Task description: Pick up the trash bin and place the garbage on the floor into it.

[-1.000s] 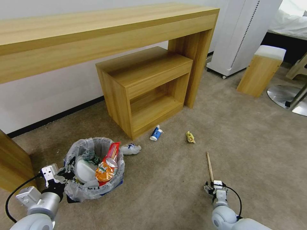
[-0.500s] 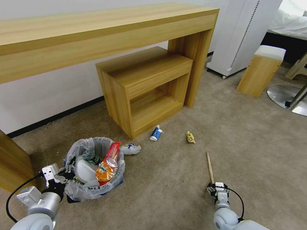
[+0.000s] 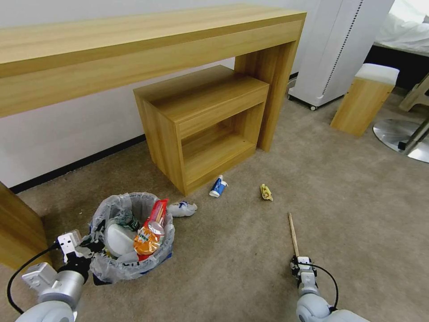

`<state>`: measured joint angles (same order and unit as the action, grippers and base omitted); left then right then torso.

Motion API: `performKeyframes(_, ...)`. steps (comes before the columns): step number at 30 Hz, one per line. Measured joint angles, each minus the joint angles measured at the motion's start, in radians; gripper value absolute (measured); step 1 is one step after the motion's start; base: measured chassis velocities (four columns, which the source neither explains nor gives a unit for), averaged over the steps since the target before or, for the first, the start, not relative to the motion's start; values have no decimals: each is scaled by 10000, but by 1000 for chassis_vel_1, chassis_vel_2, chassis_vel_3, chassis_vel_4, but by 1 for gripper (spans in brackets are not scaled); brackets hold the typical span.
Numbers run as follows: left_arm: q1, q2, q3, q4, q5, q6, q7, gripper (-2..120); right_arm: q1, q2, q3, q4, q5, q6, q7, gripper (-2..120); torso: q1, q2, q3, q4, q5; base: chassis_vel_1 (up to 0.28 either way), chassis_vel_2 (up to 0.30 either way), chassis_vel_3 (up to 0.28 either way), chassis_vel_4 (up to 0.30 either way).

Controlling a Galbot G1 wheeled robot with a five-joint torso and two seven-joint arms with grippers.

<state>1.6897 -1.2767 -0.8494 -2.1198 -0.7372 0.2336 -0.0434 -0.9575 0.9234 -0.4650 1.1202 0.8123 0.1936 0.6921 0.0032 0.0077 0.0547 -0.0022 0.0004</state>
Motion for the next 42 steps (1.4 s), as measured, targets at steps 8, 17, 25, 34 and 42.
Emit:
performKeyframes(8,-16,-23,32,-53,2,-11,5,3,-10,29,-21,-179,-283,116,-75,1,0,0,0,-3,-4,0,0,0,0)
performKeyframes(17,-56,9,-10,46,-4,-12,-6,3,12,-103,-29,243,-699,656,-407,0,0,0,0,-3,-4,0,0,0,0)
performKeyframes(25,-108,141,-17,217,5,-14,-16,3,786,-956,-318,2923,-818,2898,-1929,0,1,0,1,-4,-3,0,0,0,0)
performKeyframes(34,-59,192,10,60,13,23,-49,3,3196,-1494,-1164,6304,-3,3179,-3423,0,0,0,-1,-3,-13,0,0,0,0)
performKeyframes(42,-101,312,83,-105,-28,115,-93,3,5095,-1184,-2912,7469,679,3065,-4549,0,1,-1,0,-5,-8,0,0,0,0)
